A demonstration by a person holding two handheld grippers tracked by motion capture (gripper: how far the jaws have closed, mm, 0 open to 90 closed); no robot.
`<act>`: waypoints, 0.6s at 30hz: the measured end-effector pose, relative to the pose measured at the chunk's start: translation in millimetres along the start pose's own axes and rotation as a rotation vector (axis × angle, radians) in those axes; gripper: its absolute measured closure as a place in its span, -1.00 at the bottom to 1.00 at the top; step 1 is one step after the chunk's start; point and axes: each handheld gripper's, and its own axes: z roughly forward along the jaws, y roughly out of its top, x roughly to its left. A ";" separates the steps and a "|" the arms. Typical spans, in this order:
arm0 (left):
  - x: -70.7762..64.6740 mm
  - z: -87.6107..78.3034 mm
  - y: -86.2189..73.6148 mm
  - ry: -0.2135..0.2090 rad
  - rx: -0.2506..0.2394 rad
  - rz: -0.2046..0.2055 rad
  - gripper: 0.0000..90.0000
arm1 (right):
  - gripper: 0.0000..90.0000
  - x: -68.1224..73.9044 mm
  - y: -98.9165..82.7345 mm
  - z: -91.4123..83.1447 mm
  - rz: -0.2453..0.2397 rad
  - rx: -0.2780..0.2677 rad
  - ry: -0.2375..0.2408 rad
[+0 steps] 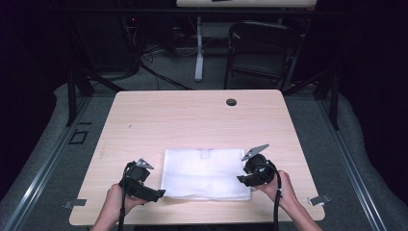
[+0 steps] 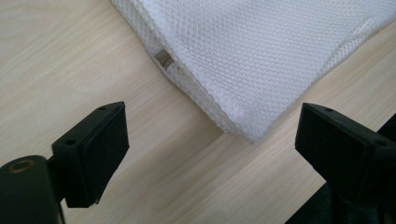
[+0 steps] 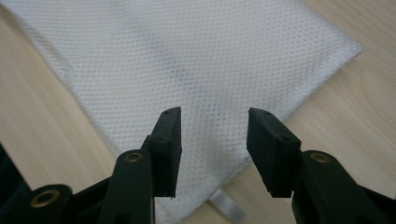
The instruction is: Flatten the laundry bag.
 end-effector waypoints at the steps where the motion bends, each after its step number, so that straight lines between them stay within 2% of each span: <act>1: 0.0 -0.2 0.8 -0.001 -0.010 0.000 -0.82 | 0.20 2.9 -1.0 -2.3 -0.011 -0.007 0.005; 2: -0.8 -0.5 1.7 0.005 -0.027 0.001 -0.85 | 0.18 11.8 -2.7 -4.1 -0.036 -0.003 0.008; 3: -1.4 -0.7 2.9 0.006 -0.040 0.005 -0.85 | 0.18 11.8 -2.7 -4.1 -0.036 -0.003 0.008; 4: -2.5 -0.1 4.4 0.012 -0.052 0.003 -0.88 | 0.17 18.0 -4.2 -3.1 -0.037 -0.020 0.022; 5: -3.4 0.2 5.6 0.016 -0.075 0.005 -0.91 | 0.17 22.1 -4.4 -2.9 -0.066 0.003 0.028; 7: -3.4 2.3 8.6 0.010 -0.085 0.001 -0.93 | 0.18 30.3 -5.2 1.7 -0.078 0.010 0.040; 8: -3.3 3.7 10.3 0.007 -0.100 -0.004 -0.95 | 0.19 33.1 -4.8 4.3 -0.096 0.031 0.050; 12: -5.3 11.5 23.5 -0.027 -0.148 0.014 -0.96 | 0.28 42.4 -5.1 18.1 -0.140 0.067 0.057; 16: -12.3 22.5 35.5 -0.044 -0.149 0.048 -0.99 | 0.36 45.5 -3.7 25.5 -0.170 0.085 0.075; 18: -15.5 26.4 40.3 -0.047 -0.155 0.062 -0.99 | 0.37 47.5 -4.3 29.3 -0.170 0.078 0.090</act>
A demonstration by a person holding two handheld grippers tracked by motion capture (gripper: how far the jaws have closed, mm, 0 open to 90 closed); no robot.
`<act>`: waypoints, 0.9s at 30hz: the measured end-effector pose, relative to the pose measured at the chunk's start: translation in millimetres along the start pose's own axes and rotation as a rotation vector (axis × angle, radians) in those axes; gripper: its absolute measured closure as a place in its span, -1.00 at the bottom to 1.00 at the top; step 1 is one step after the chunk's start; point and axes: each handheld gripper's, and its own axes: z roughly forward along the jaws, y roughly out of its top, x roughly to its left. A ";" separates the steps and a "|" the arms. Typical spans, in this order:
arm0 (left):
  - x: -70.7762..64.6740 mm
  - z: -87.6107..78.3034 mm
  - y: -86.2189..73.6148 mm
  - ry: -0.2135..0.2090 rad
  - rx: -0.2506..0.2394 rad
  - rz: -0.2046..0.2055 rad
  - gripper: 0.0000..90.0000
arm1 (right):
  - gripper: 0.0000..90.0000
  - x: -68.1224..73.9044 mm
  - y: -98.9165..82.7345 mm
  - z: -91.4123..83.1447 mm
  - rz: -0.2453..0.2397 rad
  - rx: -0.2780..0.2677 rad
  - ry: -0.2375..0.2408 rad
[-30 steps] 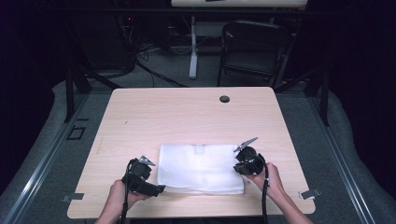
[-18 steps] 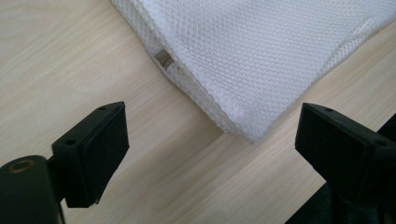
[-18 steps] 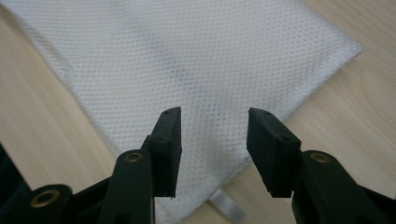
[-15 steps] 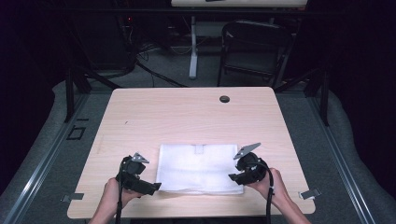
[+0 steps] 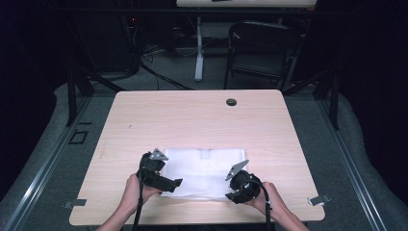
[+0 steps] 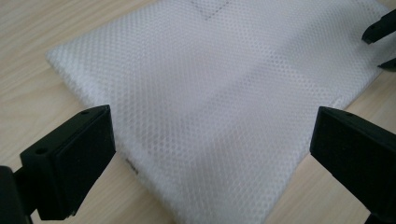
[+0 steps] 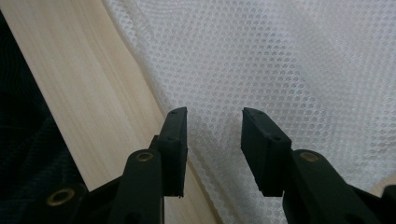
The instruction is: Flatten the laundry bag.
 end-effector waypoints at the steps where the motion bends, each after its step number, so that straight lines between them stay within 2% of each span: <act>1: -1.2 2.5 2.1 -0.004 -0.001 0.004 -1.00 | 0.46 0.2 1.0 3.8 -0.005 0.034 -0.005; 2: -2.1 4.6 4.1 0.001 -0.001 0.014 -1.00 | 0.46 0.2 1.0 3.8 -0.005 0.034 -0.005; 3: -3.2 7.5 6.0 -0.001 0.004 0.020 -1.00 | 0.62 0.0 0.8 6.1 -0.004 0.040 -0.010; 5: -5.4 13.1 8.9 0.000 0.015 0.032 -1.00 | 0.72 -2.4 0.3 11.8 0.012 0.070 0.001; 10: -12.6 20.4 8.9 -0.026 0.041 0.078 -0.96 | 0.99 -5.3 0.3 12.5 0.035 0.069 -0.006; 16: -20.4 25.2 4.3 -0.044 0.060 0.106 -0.96 | 1.00 -6.3 1.4 10.8 0.066 0.065 0.005; 17: -21.8 25.3 4.2 -0.049 0.061 0.113 -0.96 | 1.00 -7.3 2.1 9.0 0.059 0.071 0.008; 21: -25.2 24.1 4.7 -0.048 0.051 0.132 -0.96 | 1.00 -7.5 2.8 -1.0 0.090 0.025 0.009; 27: -29.9 22.9 2.8 -0.076 0.039 0.130 -0.96 | 1.00 -11.1 6.2 -16.2 0.122 -0.037 0.007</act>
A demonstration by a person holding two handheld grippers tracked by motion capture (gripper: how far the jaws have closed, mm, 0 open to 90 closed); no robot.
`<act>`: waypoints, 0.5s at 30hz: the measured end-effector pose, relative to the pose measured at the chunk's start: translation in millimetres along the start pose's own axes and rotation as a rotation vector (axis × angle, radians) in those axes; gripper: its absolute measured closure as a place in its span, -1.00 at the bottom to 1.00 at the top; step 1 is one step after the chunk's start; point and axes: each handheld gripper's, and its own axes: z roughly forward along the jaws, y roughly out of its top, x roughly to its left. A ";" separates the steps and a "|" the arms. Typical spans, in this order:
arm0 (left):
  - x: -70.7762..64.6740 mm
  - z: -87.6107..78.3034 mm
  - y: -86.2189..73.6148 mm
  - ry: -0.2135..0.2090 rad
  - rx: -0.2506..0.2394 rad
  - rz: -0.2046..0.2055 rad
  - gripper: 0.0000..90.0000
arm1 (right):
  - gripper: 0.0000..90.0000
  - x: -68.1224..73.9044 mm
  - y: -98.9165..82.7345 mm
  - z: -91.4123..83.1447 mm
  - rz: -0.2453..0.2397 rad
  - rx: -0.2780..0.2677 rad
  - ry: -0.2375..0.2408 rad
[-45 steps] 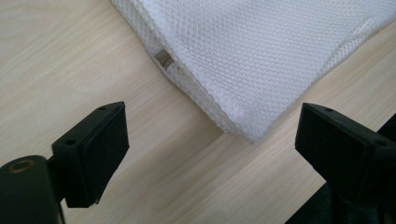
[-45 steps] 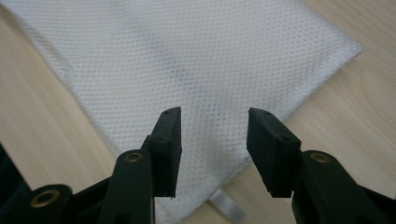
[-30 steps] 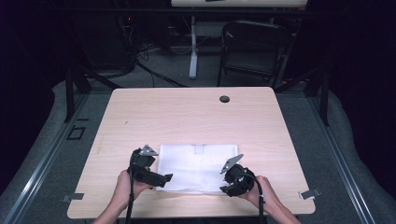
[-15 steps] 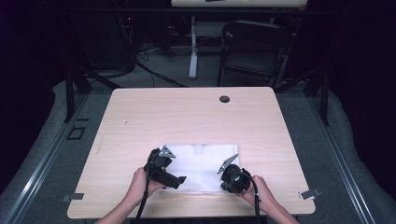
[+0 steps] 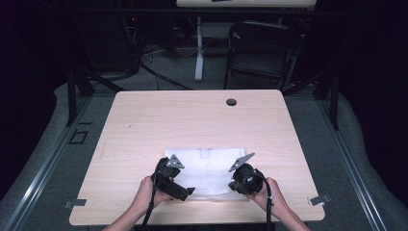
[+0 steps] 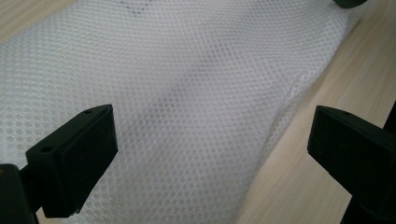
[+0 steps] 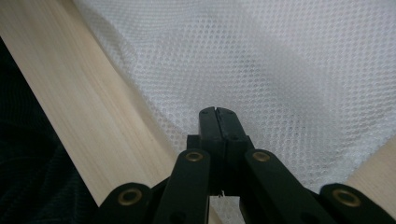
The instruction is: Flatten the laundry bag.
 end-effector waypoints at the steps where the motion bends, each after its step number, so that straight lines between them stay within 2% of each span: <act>1: -1.4 0.3 0.3 -0.007 0.003 0.009 -0.96 | 1.00 -0.7 1.1 -2.7 -0.003 -0.006 -0.004; 3: -4.3 1.4 1.0 -0.018 0.002 0.019 -0.96 | 1.00 -1.3 2.1 -5.9 0.005 -0.031 -0.008; 8: -6.2 8.2 1.6 -0.035 0.017 0.035 -0.95 | 1.00 -7.0 4.1 -9.5 0.027 -0.050 -0.001; 10: -6.9 10.7 0.7 -0.032 0.025 0.031 -0.91 | 1.00 -8.1 5.3 -11.5 0.038 -0.062 0.008; 12: -9.9 12.3 0.2 -0.021 0.020 0.034 -0.89 | 1.00 -7.3 6.1 -13.4 0.041 -0.073 -0.005; 15: -15.7 15.9 2.6 -0.001 0.023 0.067 -0.81 | 1.00 -5.3 7.5 -16.2 0.038 -0.085 -0.011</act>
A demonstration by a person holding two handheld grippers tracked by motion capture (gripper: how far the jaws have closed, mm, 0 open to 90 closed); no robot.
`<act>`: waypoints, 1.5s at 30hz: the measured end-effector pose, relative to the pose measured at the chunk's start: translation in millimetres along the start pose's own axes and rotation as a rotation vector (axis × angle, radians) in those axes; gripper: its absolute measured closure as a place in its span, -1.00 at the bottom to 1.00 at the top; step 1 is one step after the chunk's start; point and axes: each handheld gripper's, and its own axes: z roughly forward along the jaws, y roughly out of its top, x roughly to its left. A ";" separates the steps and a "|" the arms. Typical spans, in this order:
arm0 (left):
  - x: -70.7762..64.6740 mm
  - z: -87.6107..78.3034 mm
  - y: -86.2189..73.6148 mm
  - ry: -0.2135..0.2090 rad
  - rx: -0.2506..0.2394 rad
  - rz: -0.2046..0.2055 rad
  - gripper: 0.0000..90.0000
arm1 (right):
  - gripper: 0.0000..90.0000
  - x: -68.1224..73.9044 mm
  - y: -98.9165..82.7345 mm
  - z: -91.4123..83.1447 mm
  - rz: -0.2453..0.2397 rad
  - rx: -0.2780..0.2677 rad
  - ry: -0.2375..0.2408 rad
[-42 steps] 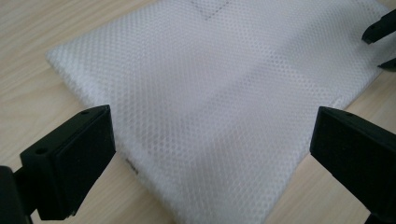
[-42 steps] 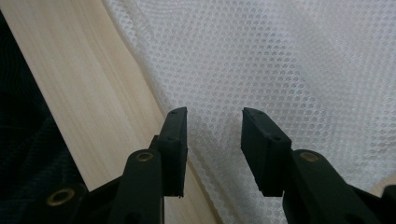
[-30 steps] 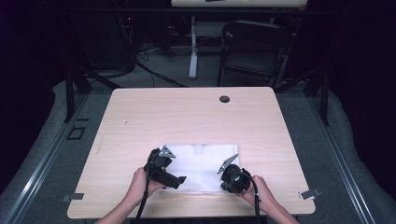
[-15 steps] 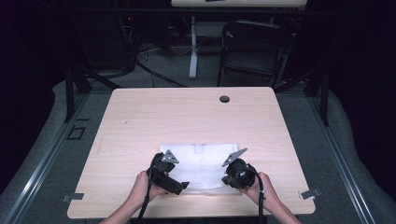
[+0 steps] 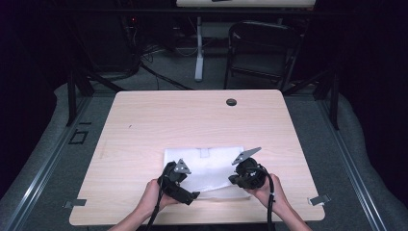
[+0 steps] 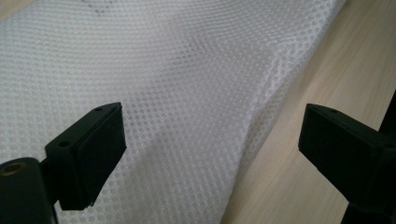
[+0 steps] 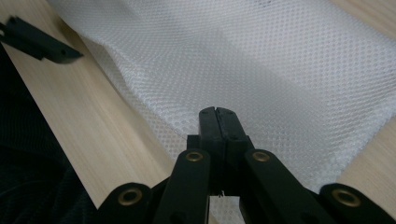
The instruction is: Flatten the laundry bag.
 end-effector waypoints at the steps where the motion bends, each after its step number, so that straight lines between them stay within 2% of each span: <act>1: -2.0 2.4 1.2 -0.005 0.002 0.007 -0.79 | 1.00 0.0 0.2 -0.2 0.006 -0.010 0.005; 5: -10.2 12.7 7.1 -0.003 0.031 0.050 -0.65 | 1.00 -2.1 2.6 -1.2 0.021 -0.014 0.011; 7: -15.4 18.4 9.4 0.027 0.042 0.066 -0.53 | 1.00 -4.2 2.8 -2.6 0.028 -0.024 0.019; 9: -18.2 21.6 10.8 0.032 0.046 0.083 -0.45 | 1.00 -5.3 2.3 -3.8 0.036 -0.033 0.019; 12: -18.7 22.4 9.2 0.024 0.032 0.093 -0.25 | 1.00 -6.9 1.6 -5.1 0.043 -0.033 0.029; 13: -17.3 22.6 8.2 0.011 0.031 0.099 -0.12 | 1.00 -7.3 1.6 -5.0 0.044 -0.031 0.031; 14: -16.4 23.4 7.3 0.003 0.030 0.094 0.01 | 1.00 -7.9 1.7 -4.6 0.044 -0.035 0.031; 15: -15.6 23.8 6.6 0.003 0.023 0.092 0.02 | 1.00 -8.7 1.7 -4.5 0.051 -0.039 0.036; 18: -12.6 23.7 5.4 -0.007 0.005 0.077 0.25 | 1.00 -9.1 2.4 -4.4 0.055 -0.046 0.046; 20: -12.4 23.4 6.3 0.001 -0.008 0.078 0.42 | 1.00 -8.6 2.5 -5.1 0.051 -0.045 0.046; 23: -11.8 24.1 9.2 -0.014 -0.020 0.082 0.71 | 1.00 -8.1 1.7 -5.1 0.051 -0.048 0.045; 24: -11.4 24.1 9.9 -0.011 -0.024 0.074 0.80 | 1.00 -8.8 1.8 -4.8 0.046 -0.042 0.044; 25: -9.8 24.4 10.9 -0.015 -0.032 0.046 0.88 | 1.00 -10.1 1.7 -4.7 0.053 -0.042 0.044; 27: -6.8 22.8 14.0 -0.027 -0.036 0.006 0.92 | 1.00 -12.4 1.3 -5.0 0.053 -0.046 0.036; 29: -4.8 18.6 17.0 -0.017 -0.044 -0.014 0.94 | 0.98 -13.8 -0.3 -10.5 0.047 -0.067 0.034; 30: -4.5 17.8 17.5 -0.014 -0.045 -0.018 0.94 | 0.95 -13.6 -1.9 -15.7 0.041 -0.072 0.025; 33: 0.7 12.8 19.2 -0.019 -0.061 -0.068 0.94 | 0.93 -12.3 -8.5 -28.0 0.041 -0.099 0.005; 37: 5.4 10.2 20.4 -0.020 -0.074 -0.096 0.94 | 0.91 -9.0 -16.8 -37.3 0.038 -0.108 -0.007; 38: 6.2 10.2 20.9 -0.020 -0.072 -0.099 0.94 | 0.91 -5.8 -18.2 -36.1 0.022 -0.098 -0.024; 42: 8.8 9.0 22.7 -0.011 -0.080 -0.120 0.94 | 0.92 1.1 -18.9 -30.3 -0.015 -0.083 -0.040; 45: 10.3 6.8 24.7 -0.004 -0.088 -0.128 0.94 | 0.94 11.7 -19.5 -15.7 -0.079 -0.071 -0.063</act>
